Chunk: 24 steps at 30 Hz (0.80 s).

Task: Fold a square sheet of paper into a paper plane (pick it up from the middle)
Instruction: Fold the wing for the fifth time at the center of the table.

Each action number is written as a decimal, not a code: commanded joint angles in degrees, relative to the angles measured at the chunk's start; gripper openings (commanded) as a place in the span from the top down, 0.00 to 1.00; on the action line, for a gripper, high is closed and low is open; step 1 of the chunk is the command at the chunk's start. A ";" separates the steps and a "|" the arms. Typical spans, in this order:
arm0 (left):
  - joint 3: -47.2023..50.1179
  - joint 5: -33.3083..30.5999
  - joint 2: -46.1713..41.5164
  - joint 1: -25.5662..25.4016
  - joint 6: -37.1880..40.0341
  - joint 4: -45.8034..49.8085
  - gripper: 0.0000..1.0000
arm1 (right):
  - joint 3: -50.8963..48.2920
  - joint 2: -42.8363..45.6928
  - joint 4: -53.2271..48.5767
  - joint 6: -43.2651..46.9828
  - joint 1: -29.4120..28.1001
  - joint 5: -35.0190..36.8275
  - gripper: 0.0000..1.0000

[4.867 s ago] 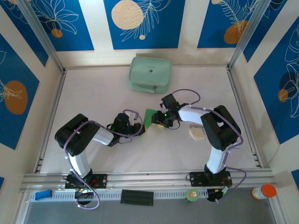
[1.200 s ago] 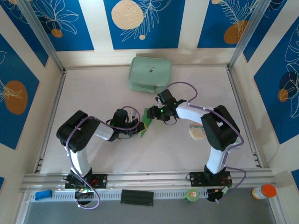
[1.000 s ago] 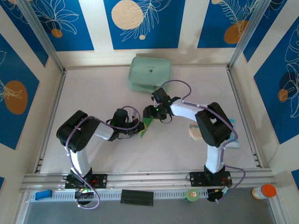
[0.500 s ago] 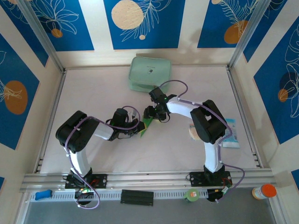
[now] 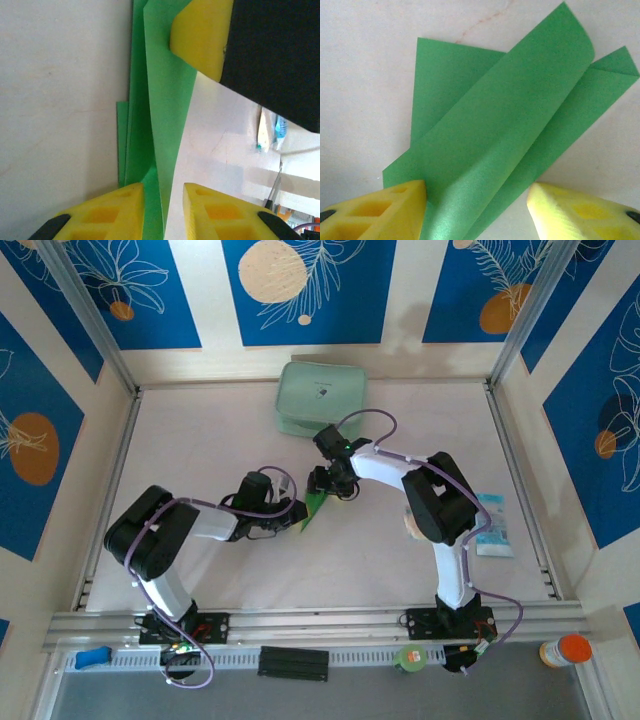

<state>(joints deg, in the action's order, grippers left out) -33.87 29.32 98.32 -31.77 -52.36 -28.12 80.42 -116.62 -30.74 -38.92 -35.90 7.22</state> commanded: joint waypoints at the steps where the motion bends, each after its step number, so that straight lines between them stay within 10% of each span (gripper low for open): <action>1: -0.04 -0.23 -0.77 -0.43 3.02 1.58 0.72 | -1.37 -4.83 -4.74 -0.65 0.19 2.89 0.40; 24: -2.05 -1.99 2.22 -1.59 7.03 6.46 0.79 | -3.87 -4.54 -3.66 -1.56 0.38 2.05 0.49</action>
<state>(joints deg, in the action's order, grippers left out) -35.29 28.84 98.65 -32.75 -46.11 -24.53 80.44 -116.92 -31.33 -39.48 -35.88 8.14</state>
